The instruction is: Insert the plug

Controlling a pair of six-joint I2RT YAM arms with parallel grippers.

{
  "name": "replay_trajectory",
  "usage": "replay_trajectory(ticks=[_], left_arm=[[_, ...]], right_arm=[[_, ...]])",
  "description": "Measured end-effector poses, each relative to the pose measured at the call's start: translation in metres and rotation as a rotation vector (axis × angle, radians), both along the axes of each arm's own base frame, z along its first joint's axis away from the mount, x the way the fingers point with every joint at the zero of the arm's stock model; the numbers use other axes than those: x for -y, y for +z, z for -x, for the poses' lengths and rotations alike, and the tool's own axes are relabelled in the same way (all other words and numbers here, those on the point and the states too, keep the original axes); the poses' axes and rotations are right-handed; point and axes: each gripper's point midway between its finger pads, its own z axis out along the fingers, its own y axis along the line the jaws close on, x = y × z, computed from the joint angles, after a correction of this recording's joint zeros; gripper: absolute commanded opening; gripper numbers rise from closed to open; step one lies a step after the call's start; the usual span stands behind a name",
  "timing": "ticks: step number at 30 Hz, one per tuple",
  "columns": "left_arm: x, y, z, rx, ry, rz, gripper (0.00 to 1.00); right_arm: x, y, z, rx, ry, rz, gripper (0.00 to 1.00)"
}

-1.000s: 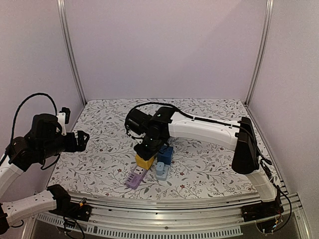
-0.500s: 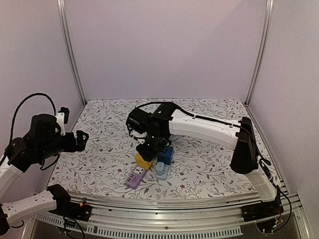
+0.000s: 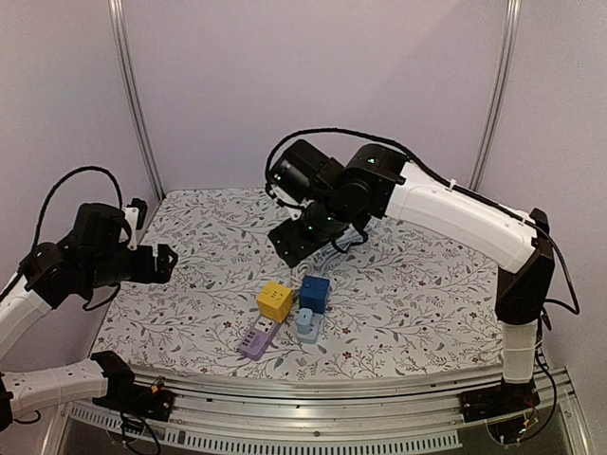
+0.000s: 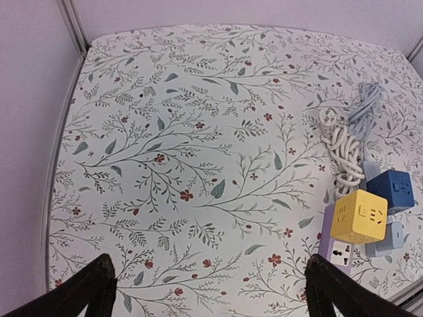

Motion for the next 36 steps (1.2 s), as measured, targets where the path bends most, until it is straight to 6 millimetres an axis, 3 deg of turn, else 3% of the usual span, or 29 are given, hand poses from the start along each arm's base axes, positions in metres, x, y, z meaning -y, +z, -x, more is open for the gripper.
replay_trajectory(ticks=[1, 4, 7, 12, 17, 27, 32, 36], left_arm=[[0.003, 0.002, -0.002, -0.007, -0.011, -0.004, 1.00], [0.018, 0.011, -0.010, -0.027, -0.069, -0.003, 1.00], [0.035, 0.012, -0.018, -0.070, -0.126, 0.006, 1.00], [0.066, -0.022, -0.024, -0.209, -0.207, -0.010, 1.00], [0.105, -0.042, -0.010, -0.273, -0.330, -0.025, 0.99], [0.171, -0.081, -0.003, -0.405, -0.444, -0.076, 0.99], [0.201, -0.096, -0.008, -0.448, -0.482, -0.095, 0.97], [0.215, -0.111, -0.012, -0.486, -0.491, -0.122, 0.89]], right_arm=[[0.008, 0.012, -0.001, 0.030, -0.016, -0.009, 0.97], [0.028, 0.033, -0.003, 0.085, -0.068, -0.030, 0.99], [0.045, 0.039, -0.004, 0.121, -0.107, -0.024, 0.99], [0.062, 0.030, -0.006, 0.131, -0.167, -0.002, 0.99], [0.081, 0.018, -0.008, 0.138, -0.236, 0.024, 0.99], [0.120, 0.044, -0.006, 0.204, -0.329, -0.003, 0.99], [0.134, 0.038, -0.003, 0.198, -0.354, 0.034, 0.99], [0.143, 0.027, 0.001, 0.180, -0.371, 0.065, 0.99]])
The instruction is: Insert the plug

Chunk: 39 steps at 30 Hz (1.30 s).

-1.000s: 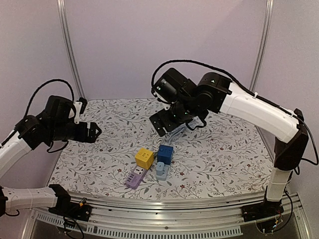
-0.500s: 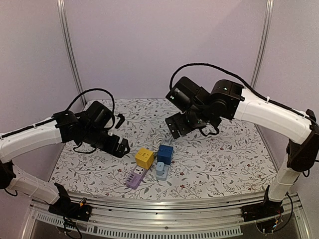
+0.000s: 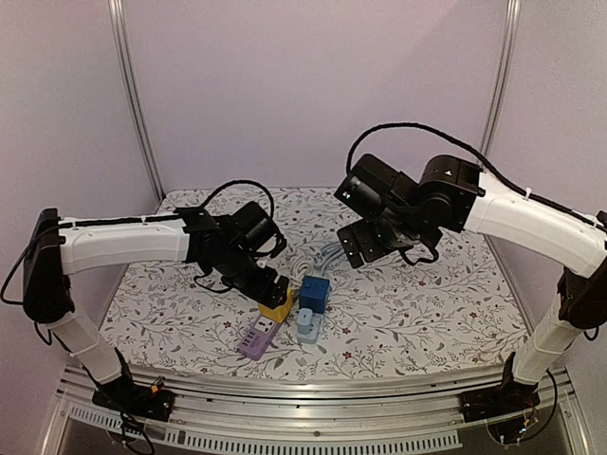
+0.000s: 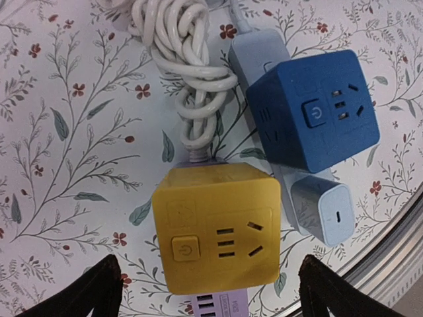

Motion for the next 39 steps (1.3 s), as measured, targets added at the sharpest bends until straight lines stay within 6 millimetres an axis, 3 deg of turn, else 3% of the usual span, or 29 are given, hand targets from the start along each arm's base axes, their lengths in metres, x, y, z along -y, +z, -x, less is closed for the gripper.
replay_trajectory(ticks=[6, 14, 23, 28, 32, 39], left_arm=[[0.012, -0.022, -0.006, -0.046, -0.018, -0.041, 0.75], [0.017, -0.033, -0.008, -0.072, -0.029, -0.073, 0.40], [-0.001, -0.030, -0.018, -0.038, -0.019, -0.135, 0.38], [-0.050, -0.016, -0.051, -0.010, 0.103, -0.139, 0.39], [-0.113, -0.003, -0.087, 0.024, 0.265, -0.149, 0.40], [-0.218, -0.011, -0.115, -0.009, 0.538, -0.189, 0.41]], right_arm=[[0.018, -0.004, 0.009, -0.015, -0.029, 0.000, 0.99], [0.036, 0.005, 0.017, -0.011, -0.062, -0.032, 0.99], [0.036, 0.005, 0.017, -0.011, -0.072, -0.041, 0.99], [0.034, 0.003, 0.016, -0.013, -0.069, -0.034, 0.99], [0.031, 0.000, 0.014, -0.018, -0.061, -0.019, 0.99], [0.025, 0.002, 0.012, -0.020, -0.049, -0.016, 0.99]])
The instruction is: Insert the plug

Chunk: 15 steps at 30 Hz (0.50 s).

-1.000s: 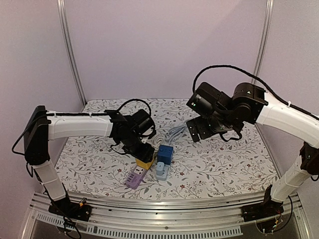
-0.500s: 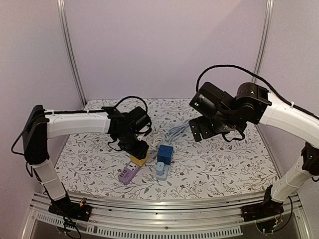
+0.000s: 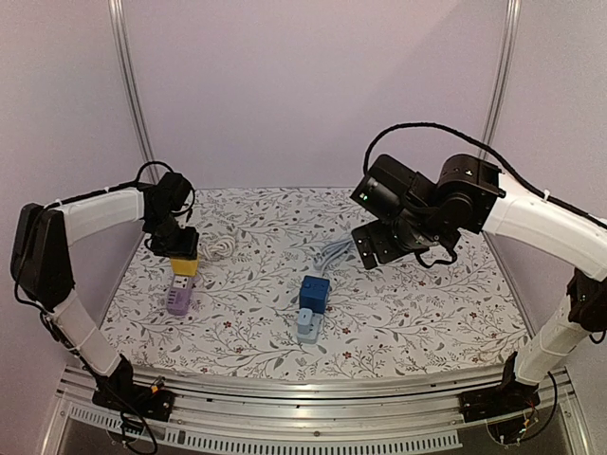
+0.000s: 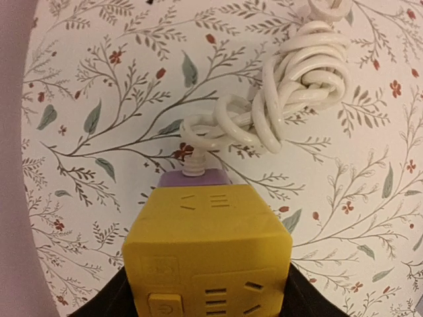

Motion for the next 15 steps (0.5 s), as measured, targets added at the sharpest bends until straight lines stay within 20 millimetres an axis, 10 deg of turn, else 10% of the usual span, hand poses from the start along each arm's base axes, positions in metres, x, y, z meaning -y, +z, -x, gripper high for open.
replay_trajectory(ticks=[6, 15], left_arm=[[-0.071, -0.008, -0.001, -0.020, 0.196, -0.024, 0.47], [-0.074, -0.021, 0.008, -0.046, 0.232, 0.028, 0.76]], right_arm=[[0.002, 0.001, 0.001, -0.004, 0.002, 0.009, 0.99], [-0.001, -0.002, 0.004, -0.025, 0.015, 0.001, 0.99]])
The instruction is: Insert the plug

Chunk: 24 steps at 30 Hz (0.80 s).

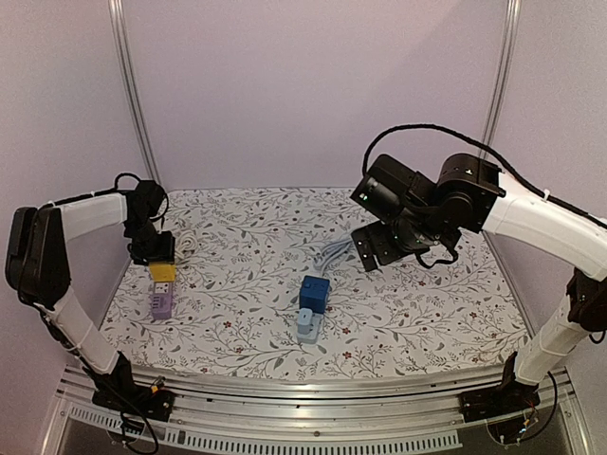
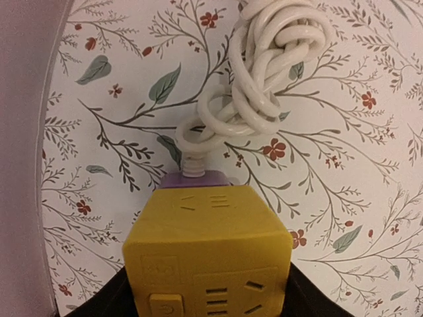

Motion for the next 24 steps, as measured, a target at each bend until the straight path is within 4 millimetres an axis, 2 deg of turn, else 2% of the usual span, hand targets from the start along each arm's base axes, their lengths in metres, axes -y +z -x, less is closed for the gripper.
replay_trajectory(ticks=[5, 14, 18, 24], left_arm=[[0.002, 0.000, 0.001, 0.004, 0.008, 0.034, 0.99], [0.001, 0.034, -0.002, 0.091, -0.002, 0.033, 1.00], [0.000, 0.059, -0.009, 0.144, -0.007, 0.028, 1.00], [0.000, 0.123, -0.016, 0.275, -0.015, 0.029, 1.00]], right_arm=[[-0.004, -0.004, -0.001, -0.007, 0.006, 0.009, 0.99], [-0.007, -0.005, -0.003, -0.007, 0.010, 0.017, 0.99], [-0.007, -0.001, -0.004, 0.004, 0.013, 0.013, 0.99], [-0.011, 0.030, -0.012, 0.077, 0.032, -0.010, 0.99]])
